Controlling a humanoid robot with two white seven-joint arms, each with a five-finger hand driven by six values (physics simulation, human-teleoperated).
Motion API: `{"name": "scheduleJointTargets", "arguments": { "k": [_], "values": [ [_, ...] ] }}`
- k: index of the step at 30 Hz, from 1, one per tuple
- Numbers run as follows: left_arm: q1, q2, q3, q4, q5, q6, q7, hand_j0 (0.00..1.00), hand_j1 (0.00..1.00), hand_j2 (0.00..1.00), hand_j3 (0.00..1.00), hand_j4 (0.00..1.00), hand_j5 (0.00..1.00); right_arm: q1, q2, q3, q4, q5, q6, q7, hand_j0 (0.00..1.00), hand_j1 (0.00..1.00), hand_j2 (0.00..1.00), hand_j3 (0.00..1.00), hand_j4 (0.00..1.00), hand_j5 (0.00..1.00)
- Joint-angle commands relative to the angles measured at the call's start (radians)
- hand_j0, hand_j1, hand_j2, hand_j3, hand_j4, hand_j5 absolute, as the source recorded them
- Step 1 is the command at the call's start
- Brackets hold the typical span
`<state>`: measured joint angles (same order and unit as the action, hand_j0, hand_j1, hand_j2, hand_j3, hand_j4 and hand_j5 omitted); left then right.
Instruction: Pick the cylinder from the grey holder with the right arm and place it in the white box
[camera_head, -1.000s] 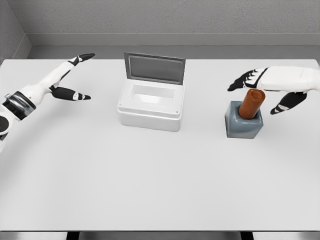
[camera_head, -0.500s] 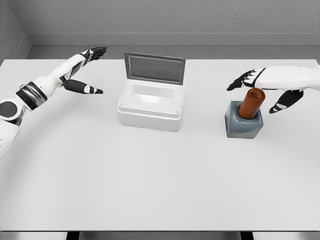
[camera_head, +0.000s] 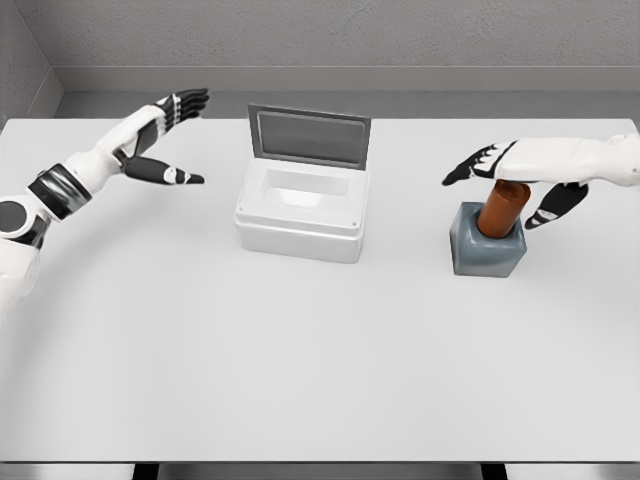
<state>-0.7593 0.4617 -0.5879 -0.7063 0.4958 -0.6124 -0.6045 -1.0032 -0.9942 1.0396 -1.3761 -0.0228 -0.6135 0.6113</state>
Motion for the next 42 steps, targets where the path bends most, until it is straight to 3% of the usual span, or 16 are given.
{"name": "scheduleJointTargets", "arguments": {
  "k": [1,6,27,28,31,33,36,42],
  "values": [
    [0.0,-0.005,0.005,-0.005,0.053,0.002,-0.006,1.0,1.0,1.0,1.0,1.0,1.0,0.0,0.005,0.0,0.003,-0.003,0.003,0.0,1.0,1.0,1.0,1.0,1.0,1.0],
    [0.003,-0.018,0.022,-0.004,0.089,0.002,-0.006,1.0,1.0,1.0,1.0,1.0,1.0,-0.003,0.005,0.0,0.019,-0.003,0.003,0.0,1.0,1.0,1.0,1.0,1.0,1.0],
    [0.011,-0.041,0.037,0.002,0.044,0.002,-0.006,1.0,1.0,1.0,1.0,1.0,1.0,0.0,0.017,0.002,0.049,0.009,0.003,0.0,0.99,0.99,0.99,0.99,0.99,0.99],
    [0.009,-0.043,0.039,0.001,0.014,0.002,-0.006,1.0,1.0,1.0,1.0,1.0,1.0,0.002,0.019,0.002,0.049,0.01,0.003,0.0,0.98,0.98,0.98,0.98,0.98,0.98],
    [0.011,-0.051,0.037,0.004,0.01,0.002,-0.006,1.0,1.0,1.0,1.0,1.0,1.0,0.002,0.02,0.004,0.049,0.01,0.003,0.0,0.96,0.96,0.96,0.96,0.96,0.96],
    [0.011,-0.051,0.037,0.005,0.009,0.002,-0.006,1.0,1.0,1.0,1.0,1.0,1.0,0.002,0.019,0.004,0.049,0.012,0.003,0.0,0.85,0.85,0.85,0.85,0.85,0.85],
    [0.009,-0.049,0.039,0.005,-0.002,0.034,-0.006,1.0,1.0,1.0,1.0,1.0,1.0,0.002,0.019,0.002,0.052,0.015,0.003,0.0,0.77,0.77,0.77,0.77,0.77,0.77],
    [0.011,-0.054,0.097,0.005,0.003,0.094,-0.006,1.0,1.0,1.0,1.0,1.0,1.0,0.002,0.02,0.002,0.066,0.018,0.003,0.0,0.75,0.75,0.75,0.75,0.75,0.75]
  ]
}}
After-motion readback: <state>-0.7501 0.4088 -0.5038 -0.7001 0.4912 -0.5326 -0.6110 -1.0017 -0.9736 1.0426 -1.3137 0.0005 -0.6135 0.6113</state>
